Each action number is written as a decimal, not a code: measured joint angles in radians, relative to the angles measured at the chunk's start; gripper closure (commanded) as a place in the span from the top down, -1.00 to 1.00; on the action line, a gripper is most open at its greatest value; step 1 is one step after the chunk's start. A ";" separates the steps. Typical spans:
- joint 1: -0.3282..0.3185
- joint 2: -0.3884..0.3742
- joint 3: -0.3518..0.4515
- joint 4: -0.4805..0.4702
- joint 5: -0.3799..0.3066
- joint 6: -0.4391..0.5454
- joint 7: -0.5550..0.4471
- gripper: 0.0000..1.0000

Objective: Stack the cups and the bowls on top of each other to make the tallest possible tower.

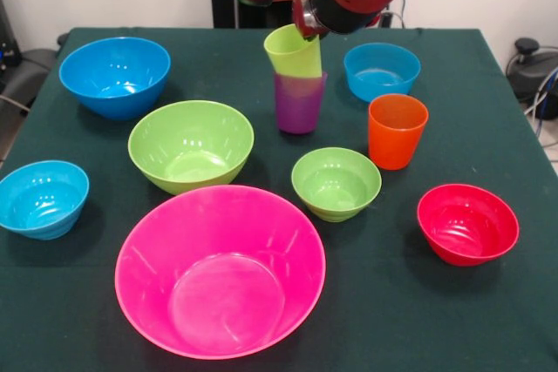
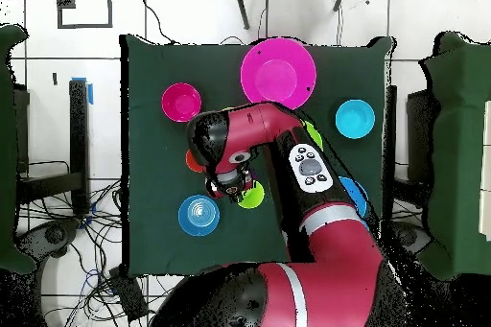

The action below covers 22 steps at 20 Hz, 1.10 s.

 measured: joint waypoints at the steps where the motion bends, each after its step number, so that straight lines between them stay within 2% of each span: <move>1: 0.000 0.000 0.000 0.000 0.000 0.000 0.000 -1.00; 22: 0.005 0.001 0.000 -0.002 0.000 -0.049 0.000 -1.00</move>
